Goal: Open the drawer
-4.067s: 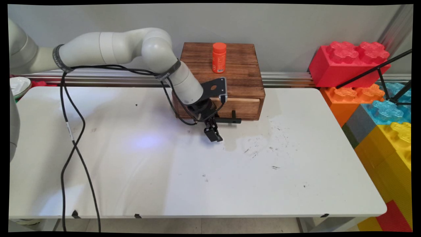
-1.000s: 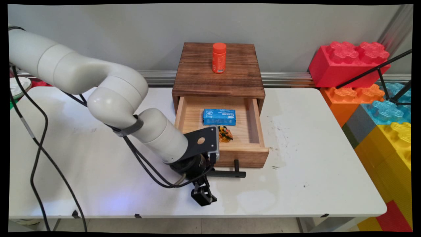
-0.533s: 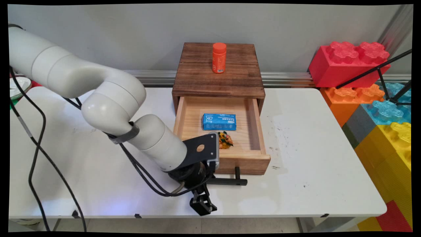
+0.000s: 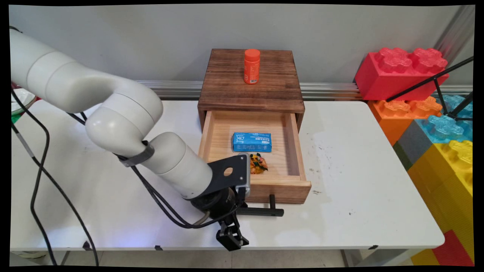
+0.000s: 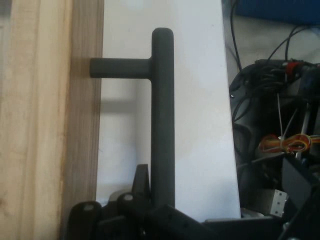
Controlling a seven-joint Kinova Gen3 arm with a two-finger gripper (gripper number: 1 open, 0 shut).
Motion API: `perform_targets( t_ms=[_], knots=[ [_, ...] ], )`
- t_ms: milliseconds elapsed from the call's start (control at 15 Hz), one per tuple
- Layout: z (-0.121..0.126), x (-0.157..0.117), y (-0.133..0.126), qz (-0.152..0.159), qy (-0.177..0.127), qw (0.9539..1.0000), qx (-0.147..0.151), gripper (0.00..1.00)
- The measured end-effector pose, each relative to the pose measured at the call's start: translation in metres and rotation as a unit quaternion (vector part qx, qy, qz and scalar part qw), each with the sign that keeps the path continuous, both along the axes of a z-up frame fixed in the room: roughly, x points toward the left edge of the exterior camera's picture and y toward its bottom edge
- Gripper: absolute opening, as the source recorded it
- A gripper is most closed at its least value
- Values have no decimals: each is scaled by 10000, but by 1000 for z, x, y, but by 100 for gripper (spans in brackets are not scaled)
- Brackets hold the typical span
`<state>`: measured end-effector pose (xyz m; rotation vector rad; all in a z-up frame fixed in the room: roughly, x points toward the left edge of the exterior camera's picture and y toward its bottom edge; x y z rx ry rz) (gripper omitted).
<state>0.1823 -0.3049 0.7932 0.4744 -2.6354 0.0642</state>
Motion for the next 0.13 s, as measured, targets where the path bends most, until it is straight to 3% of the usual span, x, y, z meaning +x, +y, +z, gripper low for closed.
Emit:
perform_targets(
  t_ms=[133],
  knots=[
    [6,2,1,7,40,10000,-6,100]
  ],
)
